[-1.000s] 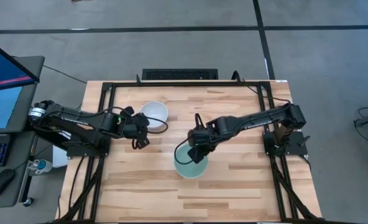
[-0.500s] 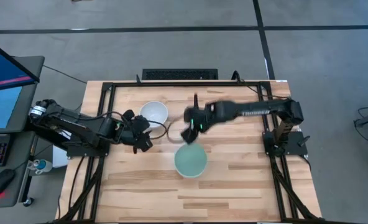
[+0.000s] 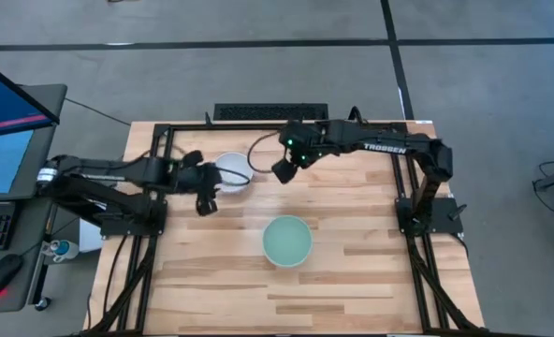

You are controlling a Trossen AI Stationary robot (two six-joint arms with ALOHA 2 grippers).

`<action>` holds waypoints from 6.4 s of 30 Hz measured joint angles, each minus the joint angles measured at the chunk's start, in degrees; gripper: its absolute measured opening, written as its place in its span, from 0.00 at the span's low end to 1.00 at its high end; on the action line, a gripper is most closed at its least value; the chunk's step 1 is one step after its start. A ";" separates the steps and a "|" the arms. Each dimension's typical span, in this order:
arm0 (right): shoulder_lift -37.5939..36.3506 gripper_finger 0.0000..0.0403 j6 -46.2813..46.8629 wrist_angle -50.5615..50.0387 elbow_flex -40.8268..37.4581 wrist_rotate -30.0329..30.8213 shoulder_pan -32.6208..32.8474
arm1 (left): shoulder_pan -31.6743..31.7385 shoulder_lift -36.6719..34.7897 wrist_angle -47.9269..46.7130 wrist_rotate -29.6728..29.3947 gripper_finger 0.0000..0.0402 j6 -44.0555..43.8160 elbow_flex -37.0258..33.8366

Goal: Nest bowls inside each other
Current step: Stack the white bowl on top of the light blue bowl, then return to Home Position

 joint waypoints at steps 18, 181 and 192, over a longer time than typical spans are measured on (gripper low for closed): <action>-1.22 0.63 0.75 -11.71 -0.09 13.72 4.38 | 16.83 8.95 1.91 19.18 0.44 32.89 -2.32; -33.03 0.63 -36.97 2.41 -26.23 -19.41 -24.46 | -23.07 46.65 -34.51 -14.27 0.40 -3.66 80.01; -75.97 0.63 -24.64 9.50 -30.78 -9.93 -16.93 | -21.08 18.65 -4.57 -16.36 0.31 -0.01 53.81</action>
